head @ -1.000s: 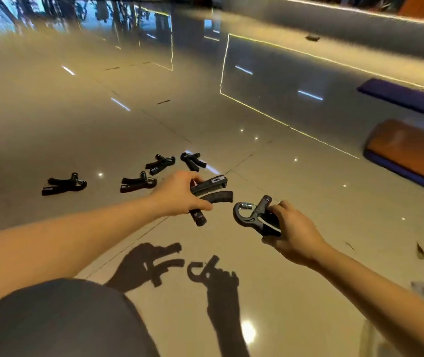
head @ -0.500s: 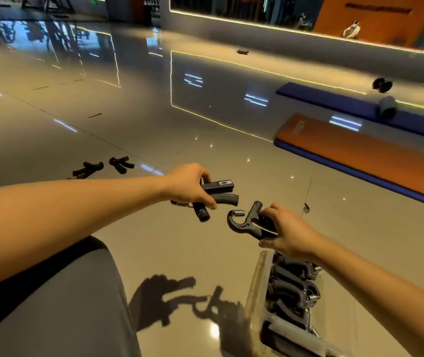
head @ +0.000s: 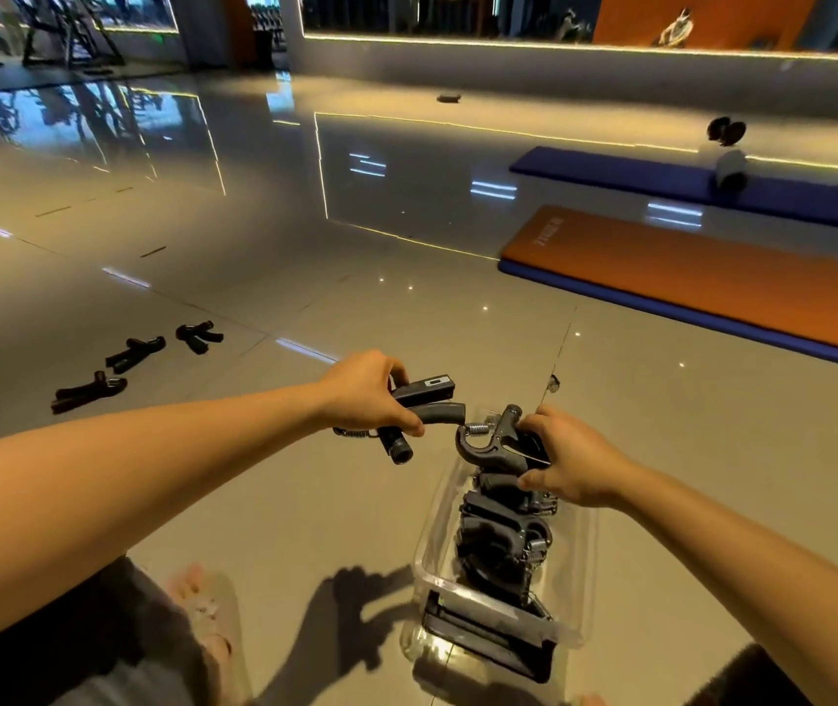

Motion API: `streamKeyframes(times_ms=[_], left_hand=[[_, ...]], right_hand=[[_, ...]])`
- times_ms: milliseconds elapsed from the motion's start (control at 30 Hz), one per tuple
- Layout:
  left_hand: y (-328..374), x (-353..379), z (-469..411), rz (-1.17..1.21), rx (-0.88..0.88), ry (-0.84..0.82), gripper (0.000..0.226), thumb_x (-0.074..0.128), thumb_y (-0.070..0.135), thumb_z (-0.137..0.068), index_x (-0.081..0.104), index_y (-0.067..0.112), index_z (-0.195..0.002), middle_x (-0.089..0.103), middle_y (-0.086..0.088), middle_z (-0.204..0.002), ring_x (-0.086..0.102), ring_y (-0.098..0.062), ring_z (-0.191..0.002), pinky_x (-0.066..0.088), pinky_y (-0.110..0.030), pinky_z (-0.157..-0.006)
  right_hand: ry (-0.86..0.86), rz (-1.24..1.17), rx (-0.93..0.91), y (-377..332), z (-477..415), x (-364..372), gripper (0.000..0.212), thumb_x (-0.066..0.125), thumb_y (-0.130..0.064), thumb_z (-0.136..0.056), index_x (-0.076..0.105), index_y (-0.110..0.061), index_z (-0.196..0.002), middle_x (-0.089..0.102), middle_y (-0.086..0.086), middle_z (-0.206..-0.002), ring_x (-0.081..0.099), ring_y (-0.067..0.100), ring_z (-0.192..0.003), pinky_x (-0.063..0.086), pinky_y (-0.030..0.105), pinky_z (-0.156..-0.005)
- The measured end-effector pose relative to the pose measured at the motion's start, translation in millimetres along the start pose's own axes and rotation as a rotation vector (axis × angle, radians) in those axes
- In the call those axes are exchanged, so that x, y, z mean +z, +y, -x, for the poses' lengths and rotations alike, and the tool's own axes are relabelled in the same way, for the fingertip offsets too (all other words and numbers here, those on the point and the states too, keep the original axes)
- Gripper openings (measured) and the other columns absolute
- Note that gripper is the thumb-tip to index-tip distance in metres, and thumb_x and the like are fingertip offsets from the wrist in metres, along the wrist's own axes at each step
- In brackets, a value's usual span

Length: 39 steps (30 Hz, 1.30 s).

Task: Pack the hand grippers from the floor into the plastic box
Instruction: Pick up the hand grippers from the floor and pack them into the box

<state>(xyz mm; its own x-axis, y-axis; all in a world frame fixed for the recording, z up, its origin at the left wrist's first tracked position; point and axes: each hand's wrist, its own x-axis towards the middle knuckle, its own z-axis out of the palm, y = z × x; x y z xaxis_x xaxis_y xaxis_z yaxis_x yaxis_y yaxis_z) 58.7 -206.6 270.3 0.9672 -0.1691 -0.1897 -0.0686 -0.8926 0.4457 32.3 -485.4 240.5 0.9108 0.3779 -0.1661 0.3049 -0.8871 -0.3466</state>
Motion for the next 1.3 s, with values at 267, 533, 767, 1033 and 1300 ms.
streamKeyframes(times_ms=[267, 533, 767, 1033, 1300], left_hand=[[-14, 58, -6, 0.190, -0.133, -0.113, 0.048, 0.092, 0.039, -0.067, 0.065, 0.019, -0.100, 0.071, -0.005, -0.092, 0.073, -0.022, -0.080, 0.064, -0.037, -0.063], [-5, 110, -40, 0.182, -0.138, -0.156, 0.055, 0.091, 0.046, -0.065, 0.066, 0.017, -0.104, 0.071, 0.001, -0.089, 0.069, -0.015, -0.080, 0.058, -0.033, -0.069], [23, 164, -65, 0.108, -0.009, -0.167, 0.091, 0.084, 0.057, -0.064, 0.045, 0.031, -0.143, 0.067, 0.011, -0.101, 0.068, -0.010, -0.086, 0.060, -0.032, -0.078], [37, 224, -93, 0.107, -0.046, -0.139, 0.095, 0.086, 0.058, -0.064, 0.044, 0.033, -0.146, 0.067, 0.006, -0.130, 0.065, -0.021, -0.112, 0.056, -0.035, -0.092], [35, 273, -104, 0.061, -0.246, -0.054, 0.103, 0.086, 0.060, -0.064, 0.037, 0.018, -0.145, 0.070, -0.001, -0.110, 0.068, -0.024, -0.096, 0.051, -0.030, -0.066]], right_hand=[[-0.007, 0.014, 0.074, 39, -16, 18, 0.063, 0.082, -0.035, -0.076, 0.056, -0.015, -0.130, 0.048, -0.004, -0.110, 0.055, 0.020, -0.100, 0.049, 0.032, -0.087], [0.022, 0.000, 0.141, 68, -30, 24, 0.056, 0.083, -0.034, -0.075, 0.060, -0.015, -0.122, 0.052, 0.000, -0.109, 0.056, 0.022, -0.094, 0.051, 0.035, -0.082], [0.028, -0.008, 0.244, 100, -26, 29, 0.051, 0.085, -0.036, -0.075, 0.062, -0.016, -0.116, 0.052, 0.001, -0.108, 0.056, 0.022, -0.093, 0.053, 0.037, -0.084], [0.034, -0.023, 0.305, 121, -25, 49, 0.052, 0.083, -0.034, -0.077, 0.059, -0.014, -0.118, 0.052, 0.003, -0.112, 0.057, 0.025, -0.097, 0.052, 0.041, -0.088], [0.015, -0.036, 0.353, 139, -24, 62, 0.055, 0.084, -0.037, -0.077, 0.059, -0.014, -0.120, 0.050, 0.001, -0.108, 0.055, 0.025, -0.099, 0.049, 0.037, -0.085]])
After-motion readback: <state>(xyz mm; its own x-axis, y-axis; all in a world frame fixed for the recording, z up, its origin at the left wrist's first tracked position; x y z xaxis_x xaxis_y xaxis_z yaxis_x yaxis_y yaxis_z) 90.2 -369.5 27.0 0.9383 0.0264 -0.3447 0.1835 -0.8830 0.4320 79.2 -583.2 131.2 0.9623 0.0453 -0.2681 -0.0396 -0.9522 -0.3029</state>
